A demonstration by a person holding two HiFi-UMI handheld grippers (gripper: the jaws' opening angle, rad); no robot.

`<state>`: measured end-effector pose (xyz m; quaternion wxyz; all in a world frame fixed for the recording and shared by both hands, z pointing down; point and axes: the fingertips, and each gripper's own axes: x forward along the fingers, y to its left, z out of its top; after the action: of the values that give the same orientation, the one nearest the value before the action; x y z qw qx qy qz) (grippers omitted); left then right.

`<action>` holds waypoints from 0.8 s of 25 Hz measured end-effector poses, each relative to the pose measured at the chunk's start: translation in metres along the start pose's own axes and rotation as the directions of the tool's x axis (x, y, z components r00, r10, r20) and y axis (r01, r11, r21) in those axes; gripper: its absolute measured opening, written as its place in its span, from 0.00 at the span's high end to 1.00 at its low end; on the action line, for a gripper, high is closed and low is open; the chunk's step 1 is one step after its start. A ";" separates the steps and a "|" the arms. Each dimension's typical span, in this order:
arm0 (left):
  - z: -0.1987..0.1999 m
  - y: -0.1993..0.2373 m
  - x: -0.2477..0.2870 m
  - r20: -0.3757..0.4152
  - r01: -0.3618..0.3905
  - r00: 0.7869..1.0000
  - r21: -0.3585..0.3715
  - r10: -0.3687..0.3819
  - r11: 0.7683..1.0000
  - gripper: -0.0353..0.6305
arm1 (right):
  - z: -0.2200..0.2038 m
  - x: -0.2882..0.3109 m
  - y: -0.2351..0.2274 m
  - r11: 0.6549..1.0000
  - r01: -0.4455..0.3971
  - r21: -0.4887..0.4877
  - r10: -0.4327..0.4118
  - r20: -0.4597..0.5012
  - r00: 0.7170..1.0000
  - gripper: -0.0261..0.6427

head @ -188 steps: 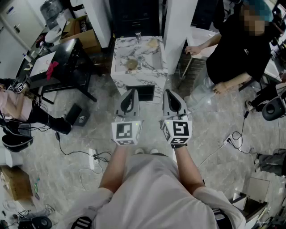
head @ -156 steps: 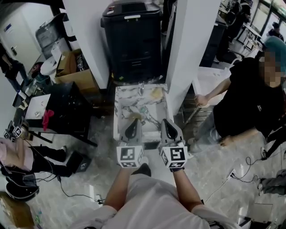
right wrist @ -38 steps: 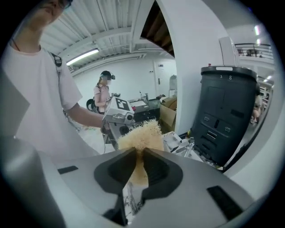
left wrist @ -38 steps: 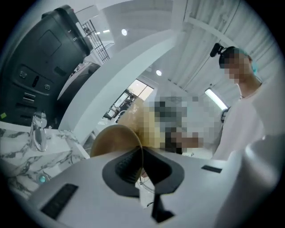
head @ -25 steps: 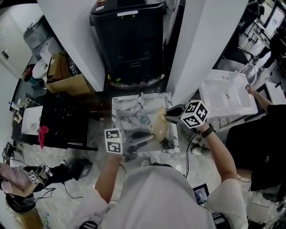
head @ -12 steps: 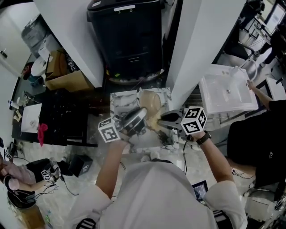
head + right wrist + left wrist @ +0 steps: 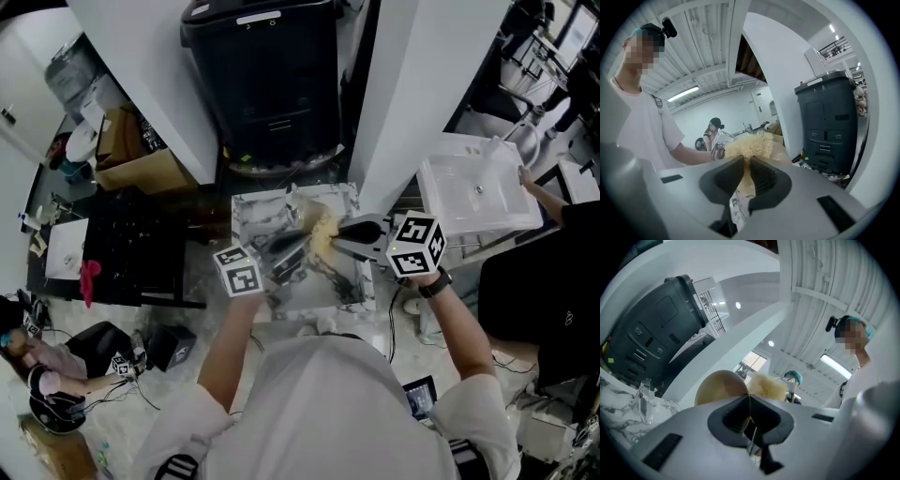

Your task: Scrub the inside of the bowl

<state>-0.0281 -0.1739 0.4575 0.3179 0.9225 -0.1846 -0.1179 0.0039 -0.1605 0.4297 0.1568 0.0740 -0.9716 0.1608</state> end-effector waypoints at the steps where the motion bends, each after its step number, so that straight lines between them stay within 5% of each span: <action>1: -0.008 -0.002 0.001 -0.041 0.002 0.999 0.027 -0.001 1.000 0.92 | 0.004 -0.001 -0.002 1.000 0.011 -0.012 -0.011 -0.002 1.000 0.89; 5: -0.035 -0.024 0.004 -0.197 0.077 0.979 0.137 -0.049 0.988 0.92 | 0.012 -0.001 -0.018 0.997 0.058 -0.053 -0.060 -0.033 0.998 0.89; 9: -0.039 -0.044 -0.001 -0.216 0.164 0.968 0.151 -0.130 0.975 0.92 | 0.004 -0.004 -0.042 0.996 0.084 -0.023 -0.085 -0.059 0.995 0.89; 15: 0.001 -0.070 -0.021 0.022 0.261 0.964 0.074 -0.263 0.962 0.92 | -0.018 -0.008 -0.063 0.990 0.115 0.081 -0.111 -0.056 0.992 0.89; 20: 0.045 -0.066 -0.028 0.257 0.258 0.932 0.022 -0.254 0.966 0.92 | -0.040 0.008 -0.041 0.991 0.052 0.124 -0.045 -0.061 0.997 0.89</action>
<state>-0.0508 -0.1384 0.3842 0.2788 0.9135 -0.1019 -0.2781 0.0160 -0.1857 0.4803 0.1837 0.1027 -0.9526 0.2198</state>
